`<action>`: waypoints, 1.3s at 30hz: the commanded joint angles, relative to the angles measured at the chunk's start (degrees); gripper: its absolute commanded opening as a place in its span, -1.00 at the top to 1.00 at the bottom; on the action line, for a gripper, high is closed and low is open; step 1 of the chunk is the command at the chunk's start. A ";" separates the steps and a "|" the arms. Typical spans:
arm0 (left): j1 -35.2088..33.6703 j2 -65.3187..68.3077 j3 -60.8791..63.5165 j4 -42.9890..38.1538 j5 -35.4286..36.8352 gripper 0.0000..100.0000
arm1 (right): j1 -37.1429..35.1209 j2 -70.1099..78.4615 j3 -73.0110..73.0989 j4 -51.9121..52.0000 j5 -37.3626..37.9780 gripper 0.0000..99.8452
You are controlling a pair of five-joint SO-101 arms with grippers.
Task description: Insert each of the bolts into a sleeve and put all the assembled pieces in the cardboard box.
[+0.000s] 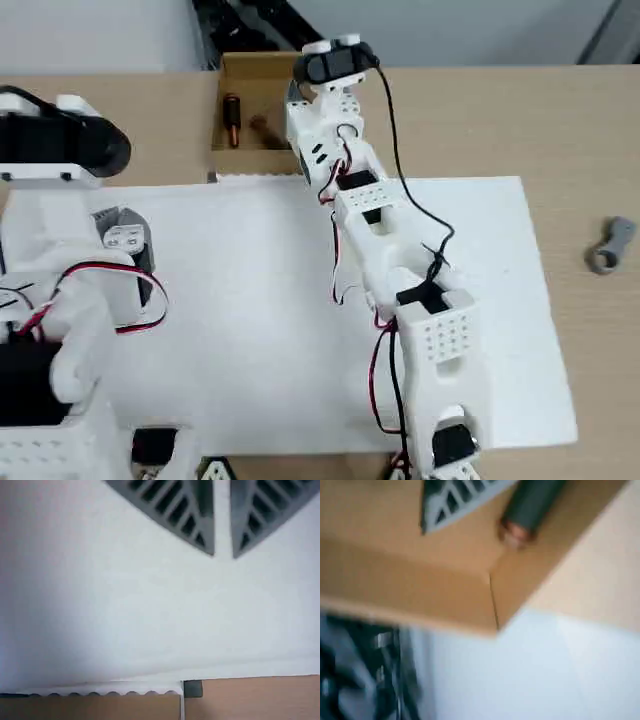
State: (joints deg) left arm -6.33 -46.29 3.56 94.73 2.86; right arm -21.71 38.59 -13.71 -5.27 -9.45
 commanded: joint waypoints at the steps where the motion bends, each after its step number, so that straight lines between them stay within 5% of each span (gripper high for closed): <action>1: -0.26 -0.44 0.04 0.09 -0.18 0.99 | -0.40 -8.13 -2.81 7.16 0.00 0.64; 6: -0.26 -0.44 0.13 0.97 -0.18 0.99 | 0.13 -16.92 -2.73 19.82 -0.26 0.67; 11: -0.26 -0.44 0.13 2.11 -0.18 0.99 | 0.04 -25.63 -2.73 30.64 -0.09 1.00; 19: -0.26 -5.19 0.66 4.22 -0.26 0.99 | 0.04 -38.29 -2.73 52.00 -0.09 0.99; 32: -0.26 -39.03 38.46 -14.68 -0.26 0.99 | -0.04 -54.55 -2.73 98.77 -0.35 0.99; 39: -0.35 -58.55 54.29 -15.91 -0.88 0.99 | 2.24 -61.58 9.32 100.70 -0.35 0.99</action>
State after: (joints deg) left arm -6.33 -99.12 54.37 80.57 2.95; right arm -20.31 -18.64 -8.62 94.86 -9.45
